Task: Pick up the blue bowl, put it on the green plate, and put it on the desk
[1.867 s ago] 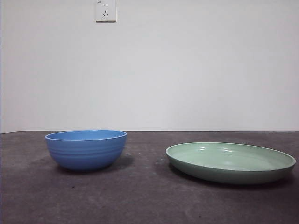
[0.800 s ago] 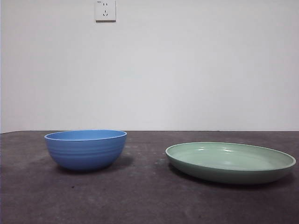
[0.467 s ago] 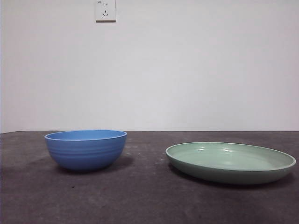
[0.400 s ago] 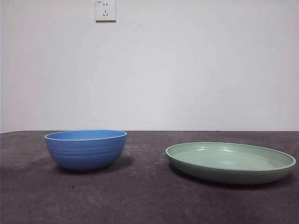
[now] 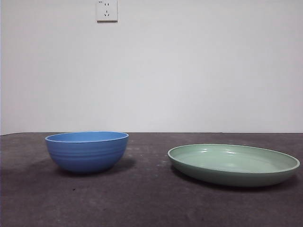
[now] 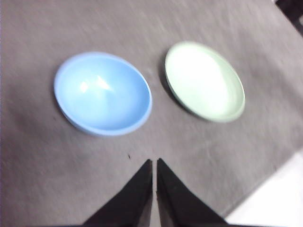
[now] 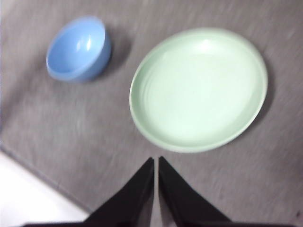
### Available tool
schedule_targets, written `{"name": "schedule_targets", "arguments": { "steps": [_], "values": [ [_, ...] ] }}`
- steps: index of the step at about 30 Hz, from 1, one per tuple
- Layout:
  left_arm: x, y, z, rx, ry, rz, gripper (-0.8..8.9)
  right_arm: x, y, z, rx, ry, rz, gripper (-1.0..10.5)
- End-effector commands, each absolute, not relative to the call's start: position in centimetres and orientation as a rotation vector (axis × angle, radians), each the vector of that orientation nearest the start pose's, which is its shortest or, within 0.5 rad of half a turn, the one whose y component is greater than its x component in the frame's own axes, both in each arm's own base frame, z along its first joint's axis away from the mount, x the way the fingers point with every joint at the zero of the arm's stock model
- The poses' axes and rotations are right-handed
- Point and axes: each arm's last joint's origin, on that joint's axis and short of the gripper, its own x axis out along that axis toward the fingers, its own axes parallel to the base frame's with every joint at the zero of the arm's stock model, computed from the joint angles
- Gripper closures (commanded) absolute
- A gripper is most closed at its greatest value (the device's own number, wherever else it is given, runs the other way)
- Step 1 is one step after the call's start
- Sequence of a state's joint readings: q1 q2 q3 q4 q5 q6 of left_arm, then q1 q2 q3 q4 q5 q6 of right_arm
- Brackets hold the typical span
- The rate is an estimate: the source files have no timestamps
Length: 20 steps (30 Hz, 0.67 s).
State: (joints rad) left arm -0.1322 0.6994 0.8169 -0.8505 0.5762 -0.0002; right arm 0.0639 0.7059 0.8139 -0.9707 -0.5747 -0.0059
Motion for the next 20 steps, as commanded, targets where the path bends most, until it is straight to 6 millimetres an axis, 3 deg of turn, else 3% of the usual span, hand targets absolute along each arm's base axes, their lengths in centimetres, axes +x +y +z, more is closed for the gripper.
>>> {"name": "schedule_targets", "arguments": {
  "steps": [1,10,12,13,17,20],
  "values": [
    [11.99,-3.5,30.44,-0.12,0.724,-0.721,7.99,11.62,2.73,29.25,0.162,0.866,0.658,9.4],
    [12.0,-3.71,30.39,-0.116,0.731,-0.736,7.81,11.71,3.51,29.0,0.139,0.904,0.712,9.4],
    [12.0,-3.71,30.39,-0.116,0.731,-0.736,7.65,11.71,3.51,29.0,0.139,0.904,0.712,8.8],
    [12.0,-3.71,30.39,-0.116,0.731,-0.736,7.29,11.71,3.51,29.0,0.141,0.904,0.711,8.3],
    [12.0,-3.71,30.4,-0.119,0.732,-0.734,4.2,11.79,3.52,29.05,0.146,0.897,0.707,5.5],
    [12.0,-3.71,30.4,-0.123,0.734,-0.733,3.72,11.8,3.52,29.07,0.146,0.895,0.707,5.5]
  ]
}}
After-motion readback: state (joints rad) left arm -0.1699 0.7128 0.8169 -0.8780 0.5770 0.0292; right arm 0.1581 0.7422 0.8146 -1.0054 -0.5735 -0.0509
